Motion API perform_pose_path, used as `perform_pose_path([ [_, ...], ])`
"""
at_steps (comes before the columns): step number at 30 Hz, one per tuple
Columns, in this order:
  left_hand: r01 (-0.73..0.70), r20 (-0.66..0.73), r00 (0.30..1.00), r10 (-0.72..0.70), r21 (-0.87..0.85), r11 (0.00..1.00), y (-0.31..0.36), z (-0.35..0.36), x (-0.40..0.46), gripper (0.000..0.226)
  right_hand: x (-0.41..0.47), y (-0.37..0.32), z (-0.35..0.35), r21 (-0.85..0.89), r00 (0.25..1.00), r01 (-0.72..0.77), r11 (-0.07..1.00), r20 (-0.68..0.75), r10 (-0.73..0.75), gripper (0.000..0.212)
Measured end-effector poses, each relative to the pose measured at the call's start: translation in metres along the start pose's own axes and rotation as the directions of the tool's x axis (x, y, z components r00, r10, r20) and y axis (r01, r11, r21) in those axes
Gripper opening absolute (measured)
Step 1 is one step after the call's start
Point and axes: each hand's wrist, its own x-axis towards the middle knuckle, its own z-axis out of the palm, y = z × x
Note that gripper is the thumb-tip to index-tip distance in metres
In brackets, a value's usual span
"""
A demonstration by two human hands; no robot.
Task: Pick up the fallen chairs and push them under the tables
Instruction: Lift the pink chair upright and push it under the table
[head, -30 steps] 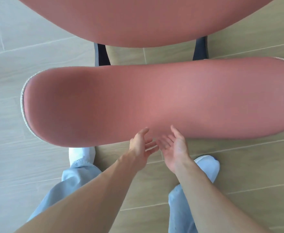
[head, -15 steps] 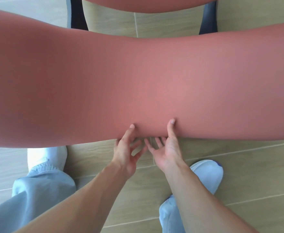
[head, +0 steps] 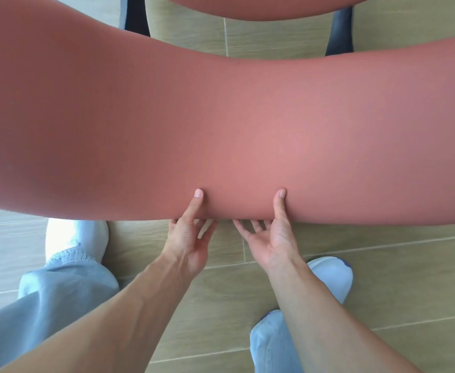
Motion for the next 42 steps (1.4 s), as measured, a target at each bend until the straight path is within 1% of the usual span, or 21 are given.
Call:
perform_pose_path([
  [2, -0.004, -0.014, 1.0, 0.004, -0.018, 1.0, 0.008, 0.0, -0.019, 0.082, -0.02, -0.005, 0.001, -0.025, 1.0, -0.009, 1.0, -0.002, 0.009, 0.07],
  [4, -0.02, -0.033, 0.999, 0.019, -0.027, 0.999, 0.015, 0.001, -0.045, 0.076, -0.046, -0.01, 0.005, -0.059, 1.0, -0.014, 0.998, -0.014, 0.013, 0.069],
  [6, -0.03, -0.053, 0.998, 0.03, -0.015, 0.999, 0.023, 0.005, -0.079, 0.07, -0.078, -0.018, 0.011, -0.081, 0.999, -0.015, 0.997, -0.04, 0.012, 0.073],
  [9, -0.027, -0.089, 0.996, 0.031, 0.039, 0.999, 0.035, 0.015, -0.132, 0.07, -0.129, -0.035, 0.022, -0.109, 0.995, -0.032, 0.993, -0.095, 0.022, 0.08],
  [12, -0.039, -0.131, 0.99, 0.047, 0.069, 0.997, 0.057, 0.031, -0.194, 0.066, -0.193, -0.058, 0.041, -0.154, 0.987, -0.054, 0.987, -0.159, 0.029, 0.082],
  [16, -0.056, -0.192, 0.978, 0.076, 0.105, 0.993, 0.092, 0.059, -0.275, 0.058, -0.277, -0.092, 0.075, -0.244, 0.975, -0.058, 0.968, -0.223, 0.002, 0.084],
  [20, -0.079, -0.244, 0.964, 0.11, 0.131, 0.988, 0.142, 0.098, -0.334, 0.073, -0.347, -0.129, 0.129, -0.307, 0.962, -0.041, 0.951, -0.269, -0.046, 0.081],
  [22, -0.096, -0.282, 0.951, 0.13, 0.131, 0.987, 0.168, 0.122, -0.358, 0.077, -0.373, -0.147, 0.157, -0.328, 0.952, -0.012, 0.945, -0.293, -0.09, 0.075],
  [25, -0.149, -0.274, 0.945, 0.178, 0.124, 0.981, 0.205, 0.162, -0.388, 0.075, -0.403, -0.176, 0.199, -0.379, 0.945, 0.087, 0.921, -0.263, -0.197, 0.069],
  [29, -0.194, -0.228, 0.948, 0.22, 0.131, 0.972, 0.247, 0.204, -0.414, 0.068, -0.425, -0.208, 0.246, -0.437, 0.916, 0.18, 0.881, -0.252, -0.312, 0.068],
  [33, -0.22, -0.241, 0.939, 0.245, 0.125, 0.967, 0.281, 0.24, -0.43, 0.082, -0.435, -0.226, 0.279, -0.506, 0.852, 0.267, 0.82, -0.274, -0.446, 0.065],
  [34, -0.235, -0.255, 0.931, 0.261, 0.126, 0.964, 0.288, 0.249, -0.432, 0.085, -0.437, -0.229, 0.289, -0.521, 0.829, 0.289, 0.803, -0.283, -0.483, 0.066],
  [36, -0.276, -0.287, 0.909, 0.303, 0.133, 0.952, 0.298, 0.268, -0.435, 0.085, -0.439, -0.236, 0.308, -0.527, 0.772, 0.346, 0.776, -0.31, -0.555, 0.077],
  [38, -0.334, -0.32, 0.873, 0.368, 0.156, 0.93, 0.31, 0.286, -0.435, 0.081, -0.439, -0.243, 0.33, -0.524, 0.705, 0.421, 0.741, -0.326, -0.63, 0.082],
  [40, -0.411, -0.361, 0.817, 0.451, 0.186, 0.893, 0.323, 0.306, -0.435, 0.078, -0.438, -0.251, 0.353, -0.519, 0.634, 0.492, 0.699, -0.335, -0.696, 0.08],
  [42, -0.476, -0.397, 0.765, 0.507, 0.182, 0.86, 0.34, 0.327, -0.436, 0.077, -0.438, -0.261, 0.378, -0.507, 0.585, 0.545, 0.668, -0.34, -0.736, 0.074],
])
